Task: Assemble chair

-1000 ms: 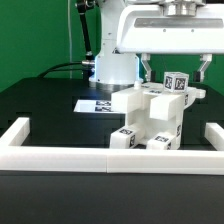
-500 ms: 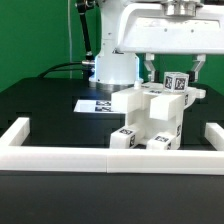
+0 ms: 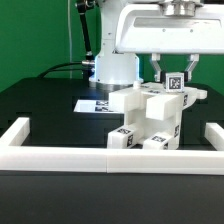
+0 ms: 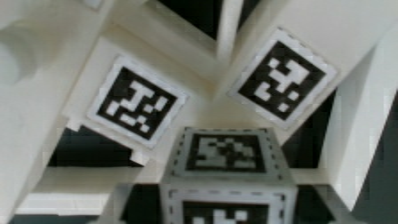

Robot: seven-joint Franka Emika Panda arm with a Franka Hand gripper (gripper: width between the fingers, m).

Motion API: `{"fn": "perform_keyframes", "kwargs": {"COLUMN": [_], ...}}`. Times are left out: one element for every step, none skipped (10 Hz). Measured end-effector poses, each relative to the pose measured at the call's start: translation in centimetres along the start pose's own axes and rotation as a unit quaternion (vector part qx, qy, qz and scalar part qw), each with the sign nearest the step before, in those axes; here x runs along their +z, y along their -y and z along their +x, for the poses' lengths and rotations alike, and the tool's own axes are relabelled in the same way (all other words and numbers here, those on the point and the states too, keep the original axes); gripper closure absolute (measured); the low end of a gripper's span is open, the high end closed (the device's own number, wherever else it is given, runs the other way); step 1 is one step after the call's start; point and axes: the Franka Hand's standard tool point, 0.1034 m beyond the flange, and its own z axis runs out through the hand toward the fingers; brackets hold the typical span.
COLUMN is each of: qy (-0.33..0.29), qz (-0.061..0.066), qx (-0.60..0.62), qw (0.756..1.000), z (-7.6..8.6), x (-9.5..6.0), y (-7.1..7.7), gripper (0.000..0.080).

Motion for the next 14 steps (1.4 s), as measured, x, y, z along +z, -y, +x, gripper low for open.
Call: {"fn": "perform_keyframes", "kwargs": {"qy": [0.0, 0.0, 0.0, 0.0, 0.0, 0.0, 0.001, 0.001, 0.001, 0.001, 0.002, 0.002, 0.003, 0.003], "qz": [0.0, 0.001, 0.001, 0.001, 0.001, 0.002, 0.002, 0.004, 0.004, 0.004, 0.004, 0.004, 0.006, 0.008], "qx": [0.03, 0.071, 0.1, 0.13, 0.153, 0.184, 0.202, 0.242, 0.265, 0.28, 0.319, 0.338, 0.382, 0.422], "qw": [1.0, 0.997, 0.995, 0.992, 0.988, 0.983, 0.979, 0.97, 0.964, 0.96, 0.948, 0.941, 0.924, 0.907], "z": [-0.01, -0.01, -0.02, -0.02, -0.02, -0.03, -0.03, -0.04, -0.04, -0.04, -0.06, -0.06, -0.07, -0.08], "x": [0.01, 0.01, 0.01, 0.02, 0.02, 0.02, 0.02, 0.03, 0.02, 0.02, 0.03, 0.03, 0.03, 0.02], "y": [0.01, 0.04, 0.04, 0.05, 0.07, 0.1, 0.11, 0.15, 0.16, 0.16, 0.2, 0.22, 0.3, 0.38], "gripper": [0.0512, 0.0512, 0.0512, 0.0511, 0.0511, 0.0511, 0.0511, 0.0511, 0.0511, 0.0511, 0.0511, 0.0511, 0.0511, 0.0511]}}
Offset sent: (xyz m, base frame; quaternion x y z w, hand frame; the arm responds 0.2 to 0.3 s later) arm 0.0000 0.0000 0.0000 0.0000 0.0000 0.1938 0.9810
